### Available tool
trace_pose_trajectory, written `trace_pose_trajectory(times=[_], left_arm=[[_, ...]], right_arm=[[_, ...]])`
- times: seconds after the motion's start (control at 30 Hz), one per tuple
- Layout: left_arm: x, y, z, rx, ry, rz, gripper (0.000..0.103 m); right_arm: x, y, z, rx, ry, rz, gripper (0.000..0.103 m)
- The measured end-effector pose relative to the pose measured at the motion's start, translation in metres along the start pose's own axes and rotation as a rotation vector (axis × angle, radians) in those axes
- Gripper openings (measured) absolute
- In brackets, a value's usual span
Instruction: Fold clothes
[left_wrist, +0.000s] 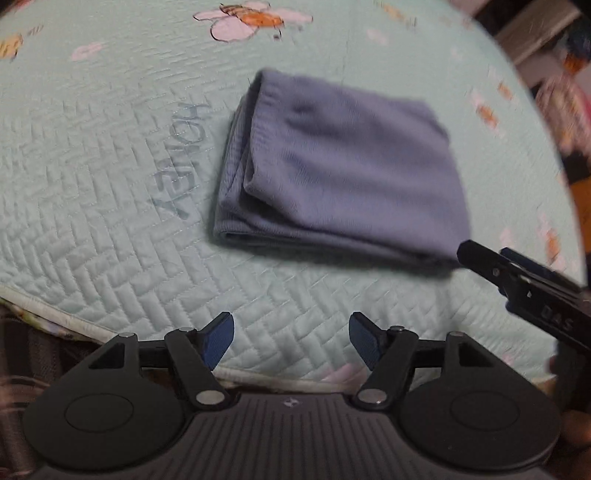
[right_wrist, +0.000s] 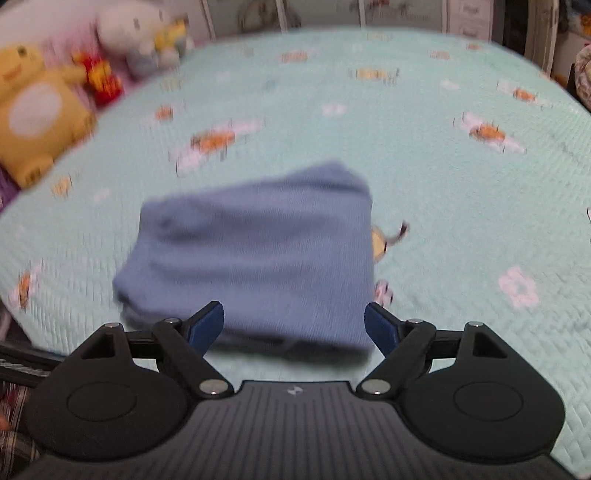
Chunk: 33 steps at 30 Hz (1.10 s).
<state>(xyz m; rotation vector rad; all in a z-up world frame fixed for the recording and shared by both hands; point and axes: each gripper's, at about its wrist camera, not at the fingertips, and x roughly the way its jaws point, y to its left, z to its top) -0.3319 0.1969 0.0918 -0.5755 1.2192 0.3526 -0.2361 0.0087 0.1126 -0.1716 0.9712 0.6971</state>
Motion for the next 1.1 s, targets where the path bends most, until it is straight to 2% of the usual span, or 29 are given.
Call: trace_pose_trajectory(times=[0.07,0.13,0.67,0.73,0.77,0.87,0.93,0.97,1.03,1.1], left_arm=[[0.006,-0.004,0.003,0.019,0.037,0.056,0.074],[0.012,-0.006,0.005,0.028,0.067,0.095,0.074],[0.029,-0.005,0.000,0.057,0.107,0.105,0.074],[0.028,-0.001,-0.001,0.028,0.095,0.055,0.074],[0.028,0.005,-0.002,-0.008,0.082,0.001,0.074],[0.032,0.031,-0.014,-0.198,0.024,-0.225,0.074],[0.040,0.051,-0.028,-0.371,-0.013,-0.380,0.074],[0.043,0.056,-0.034,-0.421,-0.032,-0.431,0.074],[0.044,0.058,-0.041,-0.437,-0.065,-0.471,0.074],[0.046,0.057,-0.043,-0.427,-0.107,-0.480,0.074]], right_arm=[[0.004,0.003,-0.001,0.005,0.072,0.015,0.083],[0.005,0.006,-0.003,-0.005,0.083,0.017,0.083],[0.012,0.020,-0.017,-0.064,0.156,0.036,0.083],[0.011,0.015,-0.017,-0.052,0.152,0.054,0.083],[0.008,0.009,-0.017,-0.028,0.142,0.081,0.083],[-0.004,-0.027,-0.016,0.097,0.087,0.205,0.083],[-0.010,-0.061,-0.018,0.222,0.028,0.257,0.083],[-0.006,-0.074,-0.020,0.264,0.019,0.274,0.083],[0.002,-0.100,-0.025,0.349,0.001,0.306,0.083],[0.010,-0.126,-0.029,0.433,-0.017,0.338,0.083]])
